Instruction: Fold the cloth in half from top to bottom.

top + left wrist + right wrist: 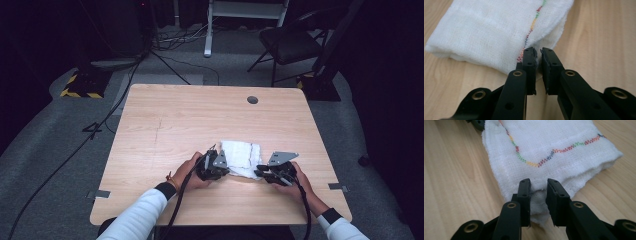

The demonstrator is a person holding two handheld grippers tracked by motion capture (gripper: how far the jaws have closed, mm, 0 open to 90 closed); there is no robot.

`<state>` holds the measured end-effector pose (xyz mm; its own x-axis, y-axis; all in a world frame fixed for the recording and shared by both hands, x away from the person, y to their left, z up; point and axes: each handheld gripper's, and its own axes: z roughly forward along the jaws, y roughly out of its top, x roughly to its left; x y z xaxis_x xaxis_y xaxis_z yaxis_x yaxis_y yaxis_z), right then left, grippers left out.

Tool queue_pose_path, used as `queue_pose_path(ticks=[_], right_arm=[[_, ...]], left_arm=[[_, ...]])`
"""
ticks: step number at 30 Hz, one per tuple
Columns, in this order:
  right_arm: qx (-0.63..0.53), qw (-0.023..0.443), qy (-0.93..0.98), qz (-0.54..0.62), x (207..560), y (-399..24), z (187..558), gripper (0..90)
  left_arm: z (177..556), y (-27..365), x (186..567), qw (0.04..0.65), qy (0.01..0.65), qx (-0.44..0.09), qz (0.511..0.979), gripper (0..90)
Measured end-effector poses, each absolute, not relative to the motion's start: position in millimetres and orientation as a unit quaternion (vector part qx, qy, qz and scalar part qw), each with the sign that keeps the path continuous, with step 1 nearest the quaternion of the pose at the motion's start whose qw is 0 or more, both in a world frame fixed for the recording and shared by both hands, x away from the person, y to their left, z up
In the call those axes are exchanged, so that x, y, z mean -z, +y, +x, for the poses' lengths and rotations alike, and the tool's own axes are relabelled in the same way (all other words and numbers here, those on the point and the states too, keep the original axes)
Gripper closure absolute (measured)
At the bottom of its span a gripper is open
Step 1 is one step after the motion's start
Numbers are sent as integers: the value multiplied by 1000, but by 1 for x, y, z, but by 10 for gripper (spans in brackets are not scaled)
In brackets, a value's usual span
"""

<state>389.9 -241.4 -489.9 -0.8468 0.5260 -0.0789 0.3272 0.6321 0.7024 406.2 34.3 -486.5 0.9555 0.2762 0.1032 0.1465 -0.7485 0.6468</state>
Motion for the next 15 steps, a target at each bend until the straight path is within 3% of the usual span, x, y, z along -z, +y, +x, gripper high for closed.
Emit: queue_pose_path(ticks=[7,15], right_arm=[[-352,143,887,263,489,-237,416,732],[-353,148,890,248,480,-237,411,668]], left_arm=[[429,35,486,340,139,-101,925,795],[419,44,472,344,140,-115,921,661]])
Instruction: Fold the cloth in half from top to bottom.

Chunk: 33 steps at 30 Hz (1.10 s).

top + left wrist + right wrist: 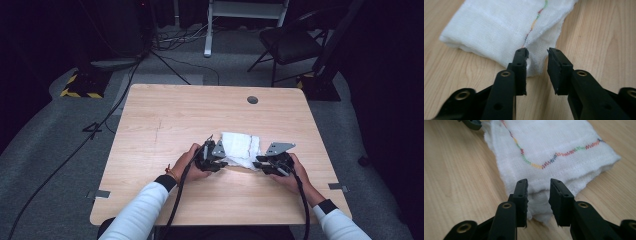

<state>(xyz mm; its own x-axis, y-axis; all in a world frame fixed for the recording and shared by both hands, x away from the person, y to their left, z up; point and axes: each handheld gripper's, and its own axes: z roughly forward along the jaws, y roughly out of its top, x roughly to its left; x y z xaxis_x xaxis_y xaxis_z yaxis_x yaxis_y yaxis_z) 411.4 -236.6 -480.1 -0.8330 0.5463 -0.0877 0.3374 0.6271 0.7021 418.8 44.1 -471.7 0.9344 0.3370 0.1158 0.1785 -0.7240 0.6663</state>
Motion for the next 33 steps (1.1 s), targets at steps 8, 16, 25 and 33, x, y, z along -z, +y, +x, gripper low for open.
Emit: queue_pose_path(ticks=[8,16,25,33], right_arm=[[-359,155,892,229,456,-242,396,490],[-344,177,889,244,447,-251,382,345],[-333,186,890,250,444,-267,370,324],[-318,187,890,268,451,-286,365,307]], left_arm=[[398,63,449,351,153,-138,913,467],[383,84,445,326,181,-142,917,254],[366,113,448,299,194,-168,919,210],[353,131,461,287,203,-194,916,189]])
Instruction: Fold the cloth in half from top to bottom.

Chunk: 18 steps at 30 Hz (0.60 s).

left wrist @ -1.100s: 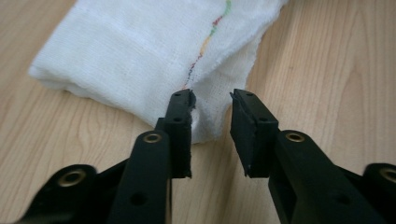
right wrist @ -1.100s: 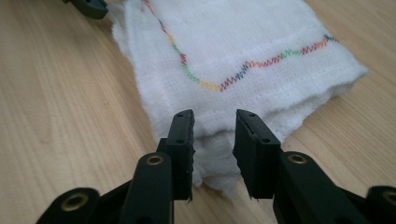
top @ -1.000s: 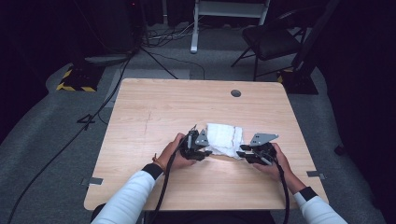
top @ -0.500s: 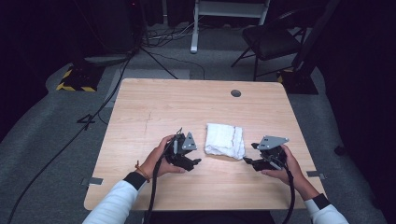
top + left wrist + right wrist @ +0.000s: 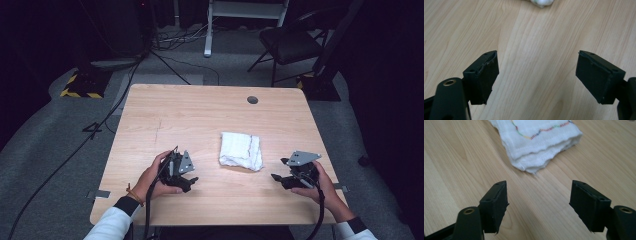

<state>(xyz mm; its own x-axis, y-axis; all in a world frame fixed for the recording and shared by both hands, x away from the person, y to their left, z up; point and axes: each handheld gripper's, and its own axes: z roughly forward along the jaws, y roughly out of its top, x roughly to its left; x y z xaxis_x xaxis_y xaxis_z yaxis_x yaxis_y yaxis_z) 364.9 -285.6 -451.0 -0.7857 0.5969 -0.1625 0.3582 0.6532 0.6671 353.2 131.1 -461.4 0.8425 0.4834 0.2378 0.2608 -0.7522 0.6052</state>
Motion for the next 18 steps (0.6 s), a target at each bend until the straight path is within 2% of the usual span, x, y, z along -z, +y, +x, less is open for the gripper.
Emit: queue_pose_path(ticks=[18], right_arm=[[-319,171,866,344,481,-351,348,273]], left_arm=[[334,194,476,293,268,-201,895,194]])
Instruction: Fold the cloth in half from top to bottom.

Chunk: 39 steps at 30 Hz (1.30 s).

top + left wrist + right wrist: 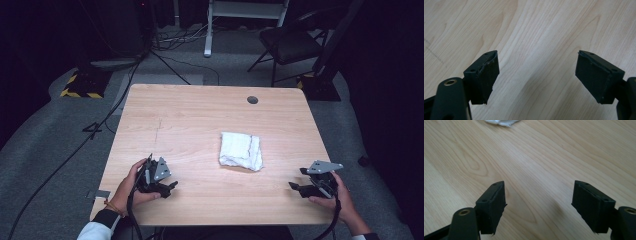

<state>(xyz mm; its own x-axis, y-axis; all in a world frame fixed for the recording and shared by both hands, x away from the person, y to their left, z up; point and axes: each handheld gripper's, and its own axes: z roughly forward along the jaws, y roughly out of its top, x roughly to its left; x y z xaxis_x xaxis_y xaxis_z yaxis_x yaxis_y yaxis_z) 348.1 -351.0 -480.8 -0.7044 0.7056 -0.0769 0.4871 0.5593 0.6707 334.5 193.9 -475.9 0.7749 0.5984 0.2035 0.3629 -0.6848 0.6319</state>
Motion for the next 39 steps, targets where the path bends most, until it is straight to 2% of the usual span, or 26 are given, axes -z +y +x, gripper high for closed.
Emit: queue_pose_path(ticks=[5,11,13,24,39], right_arm=[[-334,160,849,376,491,-375,341,253],[-364,159,825,401,500,-393,335,247],[-355,178,822,407,501,-392,334,242],[-362,189,812,417,503,-392,333,224],[-360,189,810,422,503,-392,333,220]], left_arm=[[337,210,487,276,295,-193,894,193],[340,237,496,315,331,-148,877,191],[340,244,500,334,345,-126,868,192],[335,244,504,340,379,-144,848,145],[335,244,504,339,382,-146,847,141]])
